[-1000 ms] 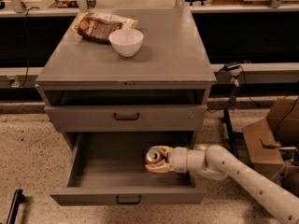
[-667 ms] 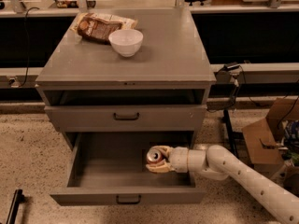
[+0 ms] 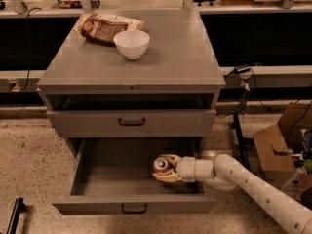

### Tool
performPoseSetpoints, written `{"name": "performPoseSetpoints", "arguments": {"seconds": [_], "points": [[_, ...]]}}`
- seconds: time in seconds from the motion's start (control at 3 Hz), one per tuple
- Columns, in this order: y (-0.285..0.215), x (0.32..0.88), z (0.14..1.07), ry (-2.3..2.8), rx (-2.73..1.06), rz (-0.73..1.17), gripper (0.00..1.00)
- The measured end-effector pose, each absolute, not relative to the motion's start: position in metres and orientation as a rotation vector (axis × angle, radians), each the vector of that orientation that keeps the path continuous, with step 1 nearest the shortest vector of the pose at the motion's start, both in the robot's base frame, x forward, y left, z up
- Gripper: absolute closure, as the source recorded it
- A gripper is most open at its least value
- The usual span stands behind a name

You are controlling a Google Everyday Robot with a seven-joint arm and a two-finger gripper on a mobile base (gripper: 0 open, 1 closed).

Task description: Place coke can into middle drawer

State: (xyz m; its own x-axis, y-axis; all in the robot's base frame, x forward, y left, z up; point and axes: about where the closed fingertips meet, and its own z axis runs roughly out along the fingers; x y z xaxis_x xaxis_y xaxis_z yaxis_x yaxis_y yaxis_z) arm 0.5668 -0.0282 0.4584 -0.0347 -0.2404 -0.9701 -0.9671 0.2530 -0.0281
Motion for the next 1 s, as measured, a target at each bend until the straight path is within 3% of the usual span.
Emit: {"name": "performPoseSetpoints", "arguments": {"seconds": [0.33, 1.0], "points": [[-0.026, 0.566, 0.459, 1.496, -1.186, 0.891, 0.00], [-0.048, 0.565, 0.475, 1.493, -1.124, 0.878, 0.00]]}}
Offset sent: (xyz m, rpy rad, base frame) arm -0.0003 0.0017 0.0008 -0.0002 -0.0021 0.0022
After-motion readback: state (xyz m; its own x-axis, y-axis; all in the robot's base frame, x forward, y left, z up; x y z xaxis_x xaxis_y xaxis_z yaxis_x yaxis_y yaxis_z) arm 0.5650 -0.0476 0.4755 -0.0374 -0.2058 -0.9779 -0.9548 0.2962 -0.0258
